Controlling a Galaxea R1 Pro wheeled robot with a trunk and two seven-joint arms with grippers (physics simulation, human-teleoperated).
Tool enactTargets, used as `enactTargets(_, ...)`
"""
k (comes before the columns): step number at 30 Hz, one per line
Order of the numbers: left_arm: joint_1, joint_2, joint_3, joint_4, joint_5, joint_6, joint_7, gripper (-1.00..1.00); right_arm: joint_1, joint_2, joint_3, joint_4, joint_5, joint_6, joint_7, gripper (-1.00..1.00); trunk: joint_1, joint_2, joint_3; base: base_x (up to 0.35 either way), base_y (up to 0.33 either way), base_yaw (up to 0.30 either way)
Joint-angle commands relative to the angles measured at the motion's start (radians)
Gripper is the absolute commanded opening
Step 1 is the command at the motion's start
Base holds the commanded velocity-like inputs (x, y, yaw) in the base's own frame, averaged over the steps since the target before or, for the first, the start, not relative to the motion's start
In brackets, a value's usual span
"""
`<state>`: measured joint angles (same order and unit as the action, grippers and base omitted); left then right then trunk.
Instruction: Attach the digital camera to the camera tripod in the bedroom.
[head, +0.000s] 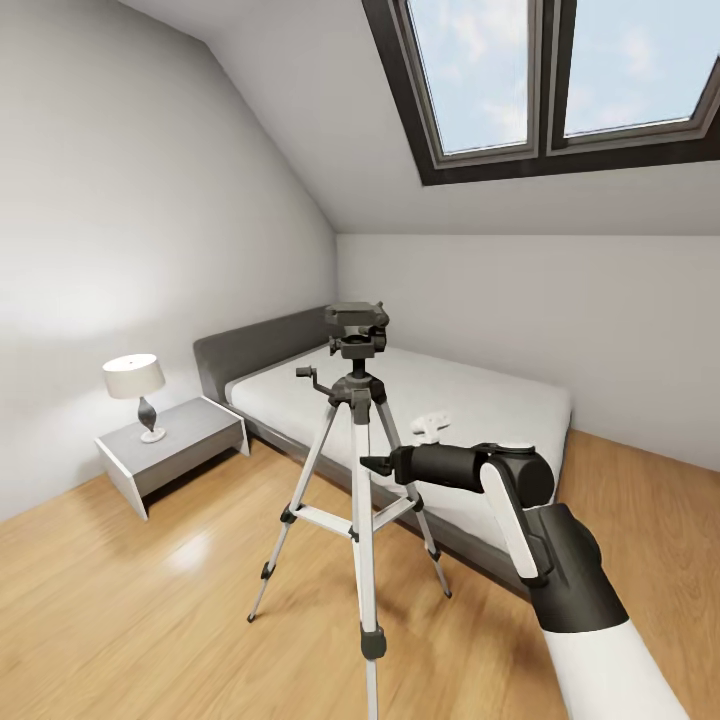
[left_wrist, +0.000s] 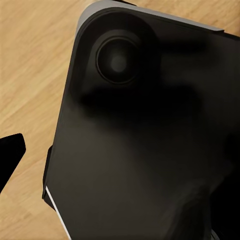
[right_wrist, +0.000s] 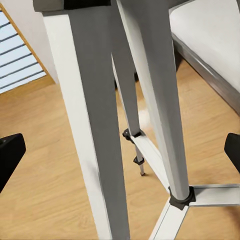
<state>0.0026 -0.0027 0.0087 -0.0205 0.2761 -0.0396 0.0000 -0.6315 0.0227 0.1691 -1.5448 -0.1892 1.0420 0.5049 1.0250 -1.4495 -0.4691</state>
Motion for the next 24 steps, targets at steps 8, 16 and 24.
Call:
enactTargets(8, 0.000, 0.000, 0.000, -0.001, 0.005, -0.002, 0.000, 1.00, -0.001, 0.000, 0.000, 0.004, -0.005, 0.005, 0.003, 1.00, 0.000, 0.000, -0.001, 0.000, 0.000, 0.000)
enactTargets(16, 0.000, 0.000, 0.000, -0.001, 0.005, -0.002, 0.000, 1.00, 0.012, 0.005, 0.036, 0.032, -0.005, 0.005, 0.000, 1.00, 0.000, 0.000, -0.001, 0.000, 0.000, 0.000)
enactTargets(24, 0.000, 0.000, 0.000, -0.001, 0.005, -0.002, 0.000, 1.00, 0.016, 0.004, 0.125, 0.149, 0.008, -0.001, -0.017, 1.00, 0.000, -0.001, -0.001, 0.000, 0.000, 0.000)
